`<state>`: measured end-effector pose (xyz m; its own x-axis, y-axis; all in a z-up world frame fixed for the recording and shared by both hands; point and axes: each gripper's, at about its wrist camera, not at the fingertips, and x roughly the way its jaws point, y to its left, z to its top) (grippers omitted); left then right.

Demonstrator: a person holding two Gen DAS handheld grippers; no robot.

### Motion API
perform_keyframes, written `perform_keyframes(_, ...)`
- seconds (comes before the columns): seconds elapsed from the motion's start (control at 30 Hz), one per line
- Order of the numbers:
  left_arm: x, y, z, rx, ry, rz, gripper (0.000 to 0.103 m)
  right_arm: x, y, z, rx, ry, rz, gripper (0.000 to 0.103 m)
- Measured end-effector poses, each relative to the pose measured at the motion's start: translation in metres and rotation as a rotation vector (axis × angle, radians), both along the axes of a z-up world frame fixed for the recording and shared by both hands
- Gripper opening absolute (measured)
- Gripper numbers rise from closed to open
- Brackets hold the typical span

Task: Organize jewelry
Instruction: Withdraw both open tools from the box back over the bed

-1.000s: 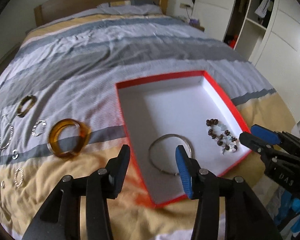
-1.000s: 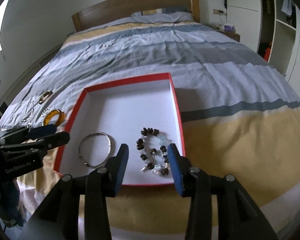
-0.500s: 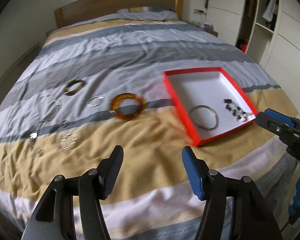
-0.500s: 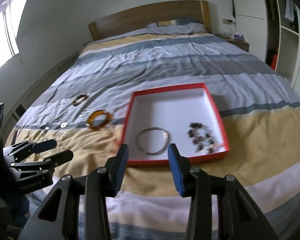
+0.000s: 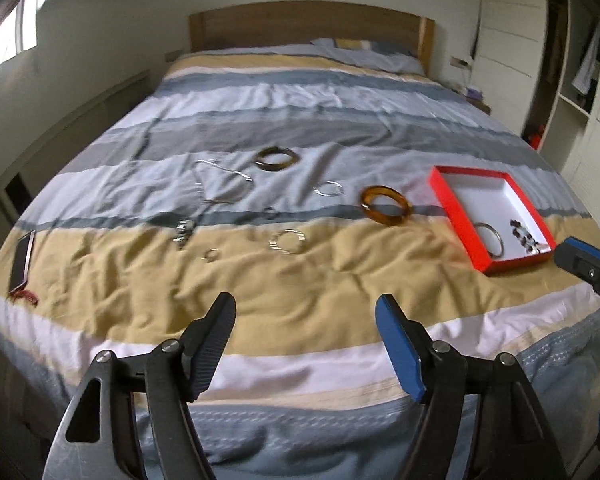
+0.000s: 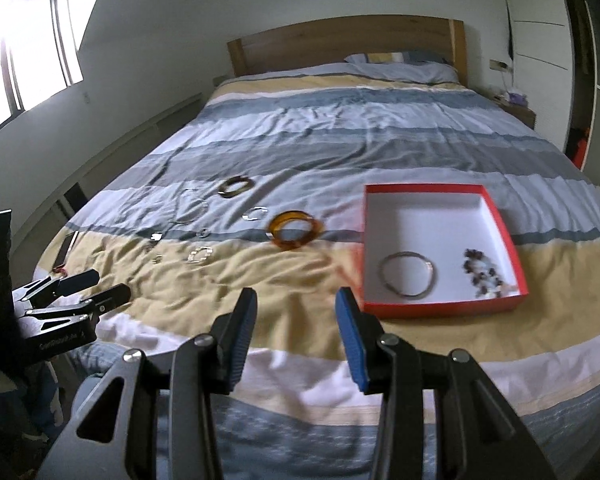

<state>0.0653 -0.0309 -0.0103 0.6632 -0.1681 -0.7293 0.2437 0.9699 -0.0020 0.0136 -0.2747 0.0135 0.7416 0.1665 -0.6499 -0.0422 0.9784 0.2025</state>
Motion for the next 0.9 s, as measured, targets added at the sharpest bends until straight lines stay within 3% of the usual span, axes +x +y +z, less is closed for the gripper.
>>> perform_keyframes(0.23, -0.028, 0.027, 0.017, -0.017, -0.062, 0.068, 0.077, -0.018, 0.037, 0.013, -0.028, -0.022, 0.037, 0.039)
perform_keyframes(0.7, -0.087, 0.038, 0.044, -0.004, -0.17, 0.076, 0.08, -0.069, 0.075, 0.04, -0.051, -0.099, 0.07, 0.042)
perform_keyframes(0.9, -0.094, 0.049, 0.058, -0.031, -0.209, 0.097, 0.081, -0.078, 0.089, 0.055, -0.075, -0.129, 0.102, 0.043)
